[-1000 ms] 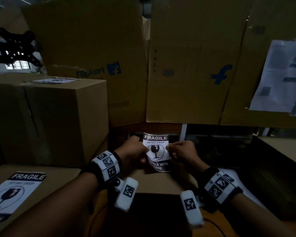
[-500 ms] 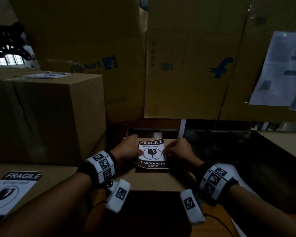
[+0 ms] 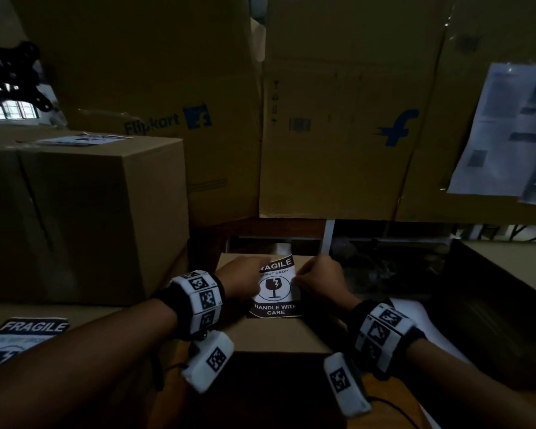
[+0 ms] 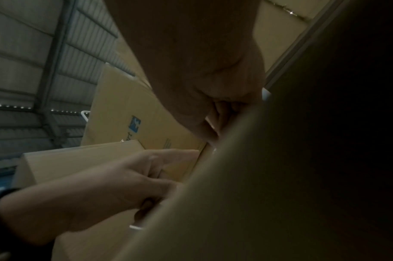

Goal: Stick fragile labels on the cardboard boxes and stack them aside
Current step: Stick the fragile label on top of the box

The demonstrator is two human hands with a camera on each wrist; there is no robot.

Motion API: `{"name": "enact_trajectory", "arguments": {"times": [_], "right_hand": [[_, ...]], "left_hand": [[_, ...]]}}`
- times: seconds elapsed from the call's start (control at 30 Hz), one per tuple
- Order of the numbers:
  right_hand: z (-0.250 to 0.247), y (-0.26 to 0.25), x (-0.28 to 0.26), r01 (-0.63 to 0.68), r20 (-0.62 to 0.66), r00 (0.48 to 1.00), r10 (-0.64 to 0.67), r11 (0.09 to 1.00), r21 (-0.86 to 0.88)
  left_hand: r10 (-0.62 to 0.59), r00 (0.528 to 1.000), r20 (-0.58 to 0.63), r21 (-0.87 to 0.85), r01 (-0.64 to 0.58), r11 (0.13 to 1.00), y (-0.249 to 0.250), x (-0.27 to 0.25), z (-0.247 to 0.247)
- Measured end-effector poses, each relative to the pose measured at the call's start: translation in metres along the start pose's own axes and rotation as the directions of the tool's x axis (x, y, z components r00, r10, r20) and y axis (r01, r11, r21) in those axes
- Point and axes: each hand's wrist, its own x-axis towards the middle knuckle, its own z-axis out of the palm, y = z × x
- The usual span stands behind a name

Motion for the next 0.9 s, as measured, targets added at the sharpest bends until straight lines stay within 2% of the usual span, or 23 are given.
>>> {"name": "enact_trajectory", "arguments": {"times": [0.1,0.27,0.4,0.53,0.6,0.7,0.77,0.8,0.83,0.9], "right_hand": [[0.004,-0.002,-0.002,-0.004,-0.021,1.0,0.003,1.0,-0.024],[0.005,-0.003,-0.008,0.026,-0.036,0.999,-0.029,0.997,-0.072],[0.006,-0.006,-0.01,0.077,-0.031,0.996,-0.084,0.983,-0.168],[-0.005,-0.002,-0.008,-0.014,0.005,1.0,0.016,0.971,-0.238],[-0.011,0.0,-0.008,0.005,0.046,0.999,0.009,0.959,-0.285],[-0.017,-0.003,-0.02,0.155,0.115,0.986,-0.123,0.927,-0.342],[-0.016,-0.006,-0.035,0.328,0.19,0.941,-0.279,0.888,-0.321],[-0.013,-0.004,-0.042,0.421,0.24,0.901,-0.362,0.864,-0.277],[-0.009,-0.003,-0.05,0.477,0.3,0.865,-0.402,0.846,-0.24],[0.001,0.005,-0.064,0.519,0.435,0.822,-0.367,0.797,-0.308]], "left_hand": [[-0.009,0.995,0.095,0.138,-0.005,0.99,0.002,0.002,-0.001],[-0.052,0.976,0.211,0.378,-0.032,0.925,0.007,-0.001,-0.004],[-0.079,0.965,0.25,0.431,-0.038,0.902,0.009,-0.007,-0.003],[-0.107,0.945,0.309,0.464,-0.051,0.885,0.013,-0.011,-0.003],[-0.1,0.945,0.311,0.476,-0.063,0.877,0.017,-0.015,-0.005],[-0.028,0.974,0.227,0.515,-0.096,0.852,0.018,-0.024,-0.006],[0.084,0.987,0.133,0.498,-0.14,0.856,0.012,-0.033,-0.001],[0.131,0.984,0.12,0.474,-0.172,0.864,0.007,-0.037,0.004],[0.141,0.977,0.163,0.447,-0.2,0.872,0.004,-0.044,0.009],[0.084,0.95,0.302,0.381,-0.201,0.903,-0.001,-0.06,0.019]]}}
